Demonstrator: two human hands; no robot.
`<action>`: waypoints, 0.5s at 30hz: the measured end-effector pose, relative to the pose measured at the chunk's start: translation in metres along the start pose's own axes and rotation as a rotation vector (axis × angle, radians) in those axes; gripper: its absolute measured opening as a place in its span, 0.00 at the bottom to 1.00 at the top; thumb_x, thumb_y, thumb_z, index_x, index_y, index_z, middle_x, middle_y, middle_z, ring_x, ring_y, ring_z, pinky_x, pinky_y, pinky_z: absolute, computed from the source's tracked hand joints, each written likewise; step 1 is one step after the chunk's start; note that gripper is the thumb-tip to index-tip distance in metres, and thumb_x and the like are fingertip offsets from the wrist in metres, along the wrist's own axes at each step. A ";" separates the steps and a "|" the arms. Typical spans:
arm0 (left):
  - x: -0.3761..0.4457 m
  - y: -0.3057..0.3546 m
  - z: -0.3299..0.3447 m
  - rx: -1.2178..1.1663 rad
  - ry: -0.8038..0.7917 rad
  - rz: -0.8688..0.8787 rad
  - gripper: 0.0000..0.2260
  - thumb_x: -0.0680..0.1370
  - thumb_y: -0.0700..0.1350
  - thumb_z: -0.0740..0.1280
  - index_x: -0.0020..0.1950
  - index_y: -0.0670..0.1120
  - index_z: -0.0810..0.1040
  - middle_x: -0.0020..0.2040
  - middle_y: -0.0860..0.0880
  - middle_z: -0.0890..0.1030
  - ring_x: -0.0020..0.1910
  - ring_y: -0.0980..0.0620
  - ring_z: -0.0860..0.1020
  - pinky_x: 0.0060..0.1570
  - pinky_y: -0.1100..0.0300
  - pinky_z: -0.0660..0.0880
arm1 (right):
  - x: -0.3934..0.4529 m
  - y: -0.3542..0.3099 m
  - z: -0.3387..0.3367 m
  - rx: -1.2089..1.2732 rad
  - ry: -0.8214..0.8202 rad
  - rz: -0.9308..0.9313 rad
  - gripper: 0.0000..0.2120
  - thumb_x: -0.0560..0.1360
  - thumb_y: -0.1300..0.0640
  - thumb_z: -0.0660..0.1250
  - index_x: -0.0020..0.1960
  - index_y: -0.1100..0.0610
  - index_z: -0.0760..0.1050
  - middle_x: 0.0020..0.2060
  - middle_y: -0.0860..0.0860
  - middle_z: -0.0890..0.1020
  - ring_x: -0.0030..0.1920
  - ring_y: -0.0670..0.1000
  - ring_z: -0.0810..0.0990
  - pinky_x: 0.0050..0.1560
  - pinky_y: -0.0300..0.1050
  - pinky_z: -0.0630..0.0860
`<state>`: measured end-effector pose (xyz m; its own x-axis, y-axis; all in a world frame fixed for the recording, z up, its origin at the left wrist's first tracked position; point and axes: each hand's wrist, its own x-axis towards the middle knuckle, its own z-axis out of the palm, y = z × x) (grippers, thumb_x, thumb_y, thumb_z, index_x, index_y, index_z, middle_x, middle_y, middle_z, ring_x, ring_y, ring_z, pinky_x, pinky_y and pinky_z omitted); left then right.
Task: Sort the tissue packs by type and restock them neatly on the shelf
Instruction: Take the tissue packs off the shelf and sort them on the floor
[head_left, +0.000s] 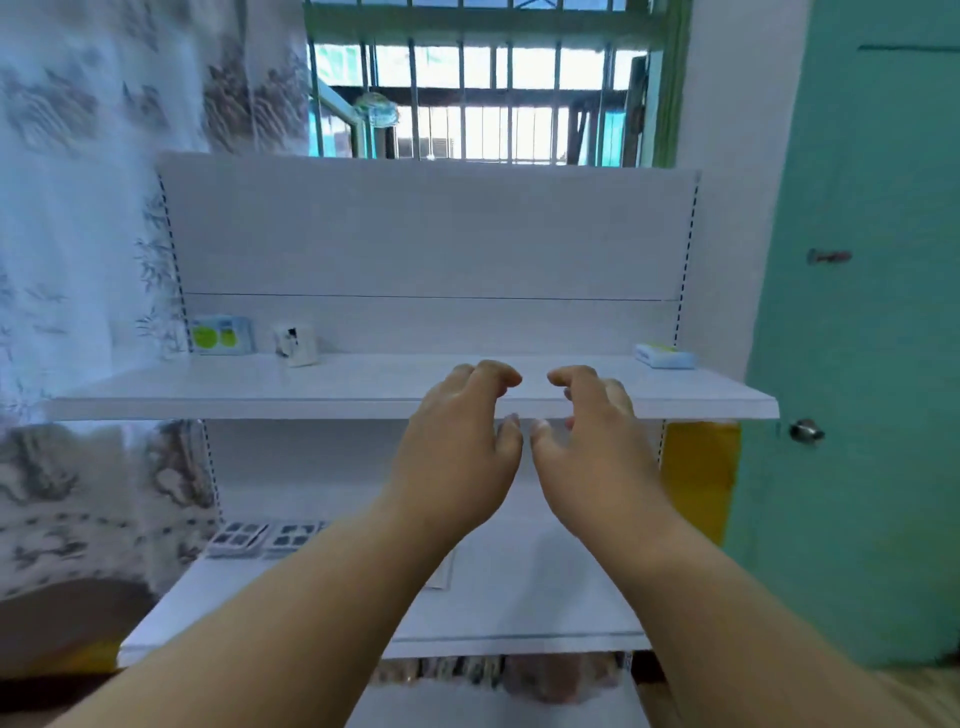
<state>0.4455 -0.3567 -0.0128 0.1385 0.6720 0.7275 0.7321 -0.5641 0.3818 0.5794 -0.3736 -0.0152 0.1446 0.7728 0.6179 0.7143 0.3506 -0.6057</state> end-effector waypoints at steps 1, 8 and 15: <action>0.006 -0.008 0.001 -0.004 0.002 -0.015 0.14 0.78 0.44 0.65 0.64 0.53 0.72 0.60 0.55 0.76 0.57 0.56 0.75 0.55 0.61 0.72 | 0.008 0.000 0.010 -0.005 -0.014 -0.008 0.19 0.78 0.55 0.64 0.67 0.44 0.66 0.63 0.47 0.68 0.60 0.49 0.73 0.52 0.41 0.69; 0.044 -0.073 0.019 0.054 0.057 -0.124 0.15 0.80 0.45 0.64 0.66 0.53 0.72 0.61 0.54 0.76 0.58 0.56 0.75 0.59 0.56 0.74 | 0.074 0.009 0.078 0.040 -0.102 -0.083 0.18 0.79 0.55 0.64 0.67 0.45 0.67 0.64 0.47 0.69 0.60 0.48 0.74 0.50 0.42 0.70; 0.103 -0.146 0.041 0.163 0.158 -0.322 0.14 0.80 0.46 0.64 0.66 0.53 0.72 0.61 0.55 0.76 0.56 0.57 0.75 0.58 0.58 0.75 | 0.167 0.013 0.165 0.147 -0.253 -0.181 0.18 0.80 0.56 0.64 0.68 0.47 0.66 0.66 0.49 0.70 0.60 0.49 0.76 0.51 0.37 0.68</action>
<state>0.3799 -0.1856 -0.0174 -0.2102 0.7129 0.6691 0.8198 -0.2444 0.5179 0.4999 -0.1531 -0.0024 -0.1633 0.7915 0.5890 0.6036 0.5523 -0.5750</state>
